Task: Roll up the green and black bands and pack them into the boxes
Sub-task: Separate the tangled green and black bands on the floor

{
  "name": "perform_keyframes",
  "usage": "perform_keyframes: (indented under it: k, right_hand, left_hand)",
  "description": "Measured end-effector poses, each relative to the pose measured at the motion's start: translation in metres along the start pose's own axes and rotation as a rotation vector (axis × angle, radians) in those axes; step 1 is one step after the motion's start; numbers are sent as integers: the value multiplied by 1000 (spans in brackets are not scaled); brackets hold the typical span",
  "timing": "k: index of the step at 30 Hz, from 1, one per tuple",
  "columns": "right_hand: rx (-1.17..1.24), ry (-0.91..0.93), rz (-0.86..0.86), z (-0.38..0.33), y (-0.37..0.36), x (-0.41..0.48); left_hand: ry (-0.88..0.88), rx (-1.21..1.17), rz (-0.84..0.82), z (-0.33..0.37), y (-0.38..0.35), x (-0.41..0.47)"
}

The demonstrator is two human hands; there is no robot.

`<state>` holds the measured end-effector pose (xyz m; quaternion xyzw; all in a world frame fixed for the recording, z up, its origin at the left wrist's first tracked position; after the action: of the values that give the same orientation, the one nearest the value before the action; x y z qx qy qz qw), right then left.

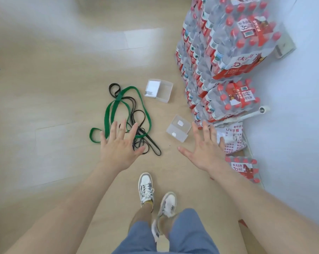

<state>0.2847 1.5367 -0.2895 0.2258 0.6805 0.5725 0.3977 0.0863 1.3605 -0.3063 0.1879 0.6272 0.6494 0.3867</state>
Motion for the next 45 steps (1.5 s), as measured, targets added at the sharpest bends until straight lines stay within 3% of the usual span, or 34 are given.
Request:
perform_keyframes:
  k: [7, 10, 16, 23, 27, 32, 36, 40, 45]
  right_hand:
    - [-48, 143, -122, 12, -72, 137]
    - [-95, 261, -155, 17, -128, 202]
    - [-104, 300, -267, 24, -273, 293]
    - [-133, 186, -458, 30, -457, 373]
    - [276, -50, -634, 27, -518, 378]
    - [331, 140, -267, -8, -467, 422]
    - [221, 298, -64, -56, -443, 452]
    - [26, 367, -65, -75, -478, 458]
    - [-4, 387, -75, -74, -486, 460]
  left_hand:
    - [34, 98, -102, 4, -50, 101]
    - [129, 60, -31, -9, -81, 151]
    - [157, 7, -61, -13, -217, 229]
    - [203, -69, -197, -48, -432, 308]
    - [274, -79, -365, -56, -525, 310]
    - [316, -52, -380, -59, -559, 322]
    - [507, -162, -271, -89, -552, 330]
    - [469, -123, -354, -88, -551, 337]
    - [533, -563, -143, -49, -520, 369]
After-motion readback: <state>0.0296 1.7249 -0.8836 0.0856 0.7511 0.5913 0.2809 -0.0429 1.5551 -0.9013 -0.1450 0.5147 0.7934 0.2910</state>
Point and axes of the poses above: each hand's wrist, its own x-axis towards the middle knuckle, its own y-axis out of the back of the hand, z = x × y, the point moved 9 cm from there along x, towards the middle knuckle, and after that the axes turned 11 degrees about z, right-handed, at the moved point
